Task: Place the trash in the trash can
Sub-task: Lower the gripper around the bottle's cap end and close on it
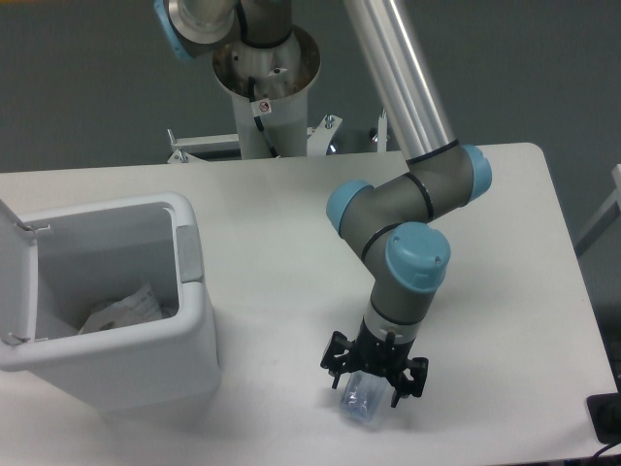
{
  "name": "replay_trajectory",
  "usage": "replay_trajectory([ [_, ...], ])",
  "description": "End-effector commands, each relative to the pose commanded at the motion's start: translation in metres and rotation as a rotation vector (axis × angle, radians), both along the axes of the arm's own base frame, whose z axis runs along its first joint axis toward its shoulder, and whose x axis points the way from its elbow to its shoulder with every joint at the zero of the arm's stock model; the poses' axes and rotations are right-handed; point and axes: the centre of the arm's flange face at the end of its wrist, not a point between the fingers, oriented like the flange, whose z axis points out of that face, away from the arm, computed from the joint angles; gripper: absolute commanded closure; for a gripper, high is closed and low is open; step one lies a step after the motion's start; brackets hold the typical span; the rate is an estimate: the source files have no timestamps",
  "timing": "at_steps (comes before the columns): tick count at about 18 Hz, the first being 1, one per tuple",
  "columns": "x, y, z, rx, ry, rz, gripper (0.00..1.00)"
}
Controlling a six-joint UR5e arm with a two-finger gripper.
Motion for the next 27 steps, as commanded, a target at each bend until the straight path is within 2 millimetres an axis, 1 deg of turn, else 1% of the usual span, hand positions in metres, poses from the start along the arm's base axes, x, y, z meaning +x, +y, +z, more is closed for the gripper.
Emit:
replay_trajectory([
  [2, 0.004, 0.003, -0.003, -0.009, 0.001, -0.006, 0.0],
  [5, 0.001, 0.002, -0.012, -0.031, 0.005, -0.002, 0.0],
  [12, 0.0, 0.003, -0.017, -0.035, 0.005, -0.001, 0.0],
  [13, 0.0, 0.002, -0.018, -0.045, 0.011, 0.001, 0.02],
  [16, 0.0, 0.001, -0.019, -0.061, 0.02, 0.004, 0.19],
  [18, 0.0, 0.001, -0.017, -0.059, 0.023, 0.004, 0.28],
  [19, 0.0, 0.001, -0.017, -0.059, 0.023, 0.004, 0.31],
  [21, 0.0, 0.001, -0.017, -0.058, 0.024, 0.004, 0.31],
  [24, 0.001, 0.002, -0.014, -0.056, 0.026, 0.004, 0.36],
  [27, -0.001, 0.003, -0.01, -0.048, 0.035, 0.004, 0.36],
])
